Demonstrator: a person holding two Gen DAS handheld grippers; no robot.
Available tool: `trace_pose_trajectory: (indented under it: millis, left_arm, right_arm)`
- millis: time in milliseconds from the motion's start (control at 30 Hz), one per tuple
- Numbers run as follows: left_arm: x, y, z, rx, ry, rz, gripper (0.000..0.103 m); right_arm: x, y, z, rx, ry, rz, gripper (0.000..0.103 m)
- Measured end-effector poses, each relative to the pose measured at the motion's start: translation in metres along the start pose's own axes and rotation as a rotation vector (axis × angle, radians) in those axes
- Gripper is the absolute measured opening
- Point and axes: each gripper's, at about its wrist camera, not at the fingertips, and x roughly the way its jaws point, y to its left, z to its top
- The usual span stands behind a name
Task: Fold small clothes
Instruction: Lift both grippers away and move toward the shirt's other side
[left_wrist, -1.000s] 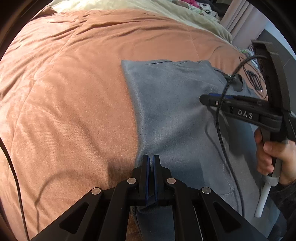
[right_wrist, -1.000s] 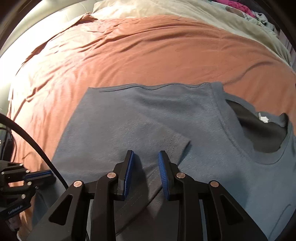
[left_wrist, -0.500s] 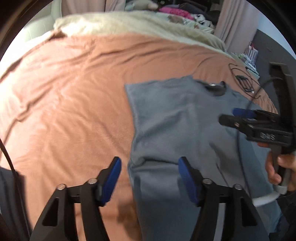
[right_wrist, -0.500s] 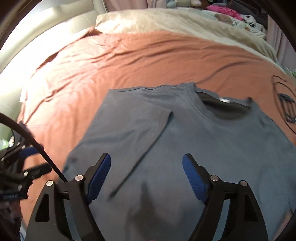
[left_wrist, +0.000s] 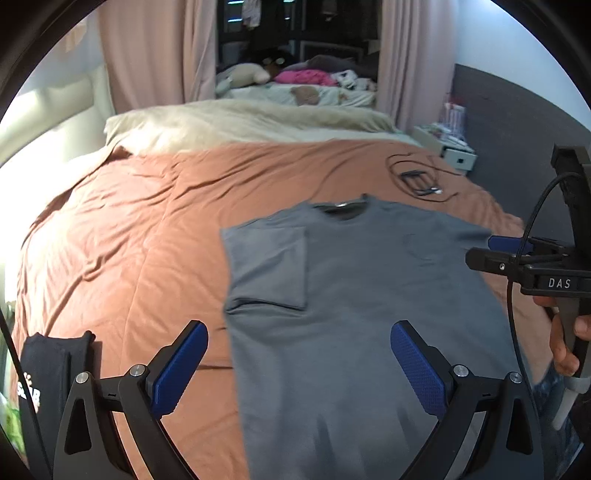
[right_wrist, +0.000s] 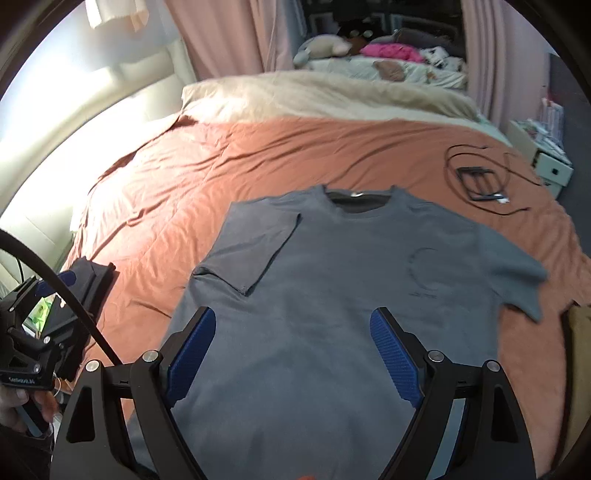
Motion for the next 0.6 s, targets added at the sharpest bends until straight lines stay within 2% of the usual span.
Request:
trace_pose_trajectory:
  millis: [100,200,333,433,600]
  left_arm:
    - [-0.022,-0.019,-0.005,-0.013,-0.022,-0.018,0.100]
    - [-0.042,-0.037,-0.007,-0.038,-0.053,-0.068,0.100]
    - [-0.067,-0.069,-0.009,-0.005,-0.116,-0.108,0.101]
    - [-0.075,-0.095,-0.009,0.020,-0.136,-0.121,0.102]
    - [-0.078,-0.129,-0.004,-0.023,-0.150,-0.193,0.102]
  right_arm:
    - [-0.039,-0.002,-0.022,0.020,-0.049,-0.016,0.085]
    - [-0.081,-0.009,-0.045,0.041,-0.097,-0.034,0.085]
    - [-0.123,-0.024,-0.077,0.055,-0.137,-0.065,0.085]
    - [-0.144,-0.038,-0.095,0.062,-0.185,-0.119,0.085]
    - [-0.164,-0.052,-0.118,0.038,-0.215,-0.145,0.085]
